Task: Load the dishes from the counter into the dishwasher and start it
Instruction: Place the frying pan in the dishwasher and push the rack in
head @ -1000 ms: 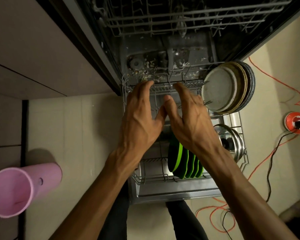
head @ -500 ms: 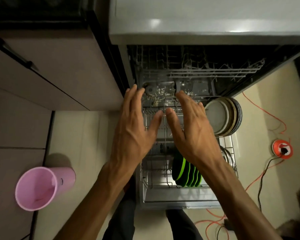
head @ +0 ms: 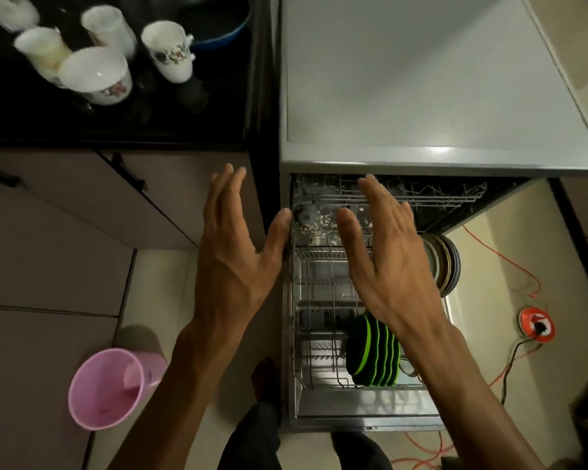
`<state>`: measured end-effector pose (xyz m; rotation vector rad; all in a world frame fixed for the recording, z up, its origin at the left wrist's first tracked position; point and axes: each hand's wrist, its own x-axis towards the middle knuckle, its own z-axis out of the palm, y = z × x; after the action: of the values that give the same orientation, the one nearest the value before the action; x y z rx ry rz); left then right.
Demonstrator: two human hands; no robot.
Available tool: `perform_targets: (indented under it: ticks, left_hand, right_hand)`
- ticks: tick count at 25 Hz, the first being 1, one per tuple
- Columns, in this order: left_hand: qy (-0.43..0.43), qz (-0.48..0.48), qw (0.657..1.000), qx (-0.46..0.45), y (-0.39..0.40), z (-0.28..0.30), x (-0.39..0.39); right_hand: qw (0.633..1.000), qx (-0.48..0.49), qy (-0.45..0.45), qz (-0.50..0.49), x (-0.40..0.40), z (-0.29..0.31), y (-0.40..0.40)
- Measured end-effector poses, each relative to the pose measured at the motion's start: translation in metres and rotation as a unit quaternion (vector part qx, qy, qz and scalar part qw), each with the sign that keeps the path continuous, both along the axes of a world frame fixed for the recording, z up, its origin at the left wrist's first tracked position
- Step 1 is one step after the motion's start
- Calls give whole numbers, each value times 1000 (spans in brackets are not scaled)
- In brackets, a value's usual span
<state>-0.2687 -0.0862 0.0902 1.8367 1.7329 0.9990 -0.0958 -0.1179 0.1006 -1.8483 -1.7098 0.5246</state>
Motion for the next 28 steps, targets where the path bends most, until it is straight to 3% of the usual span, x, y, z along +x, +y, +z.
perform_targets:
  ticks: [13, 28]
  left_hand:
    - [-24, -1, 1000, 15, 1, 110, -43]
    - [-33, 30, 996, 71, -18, 139, -57]
  right_hand:
    - [997, 63, 30, -18, -57, 105, -2]
    - [990, 135, 20, 31, -84, 132, 2]
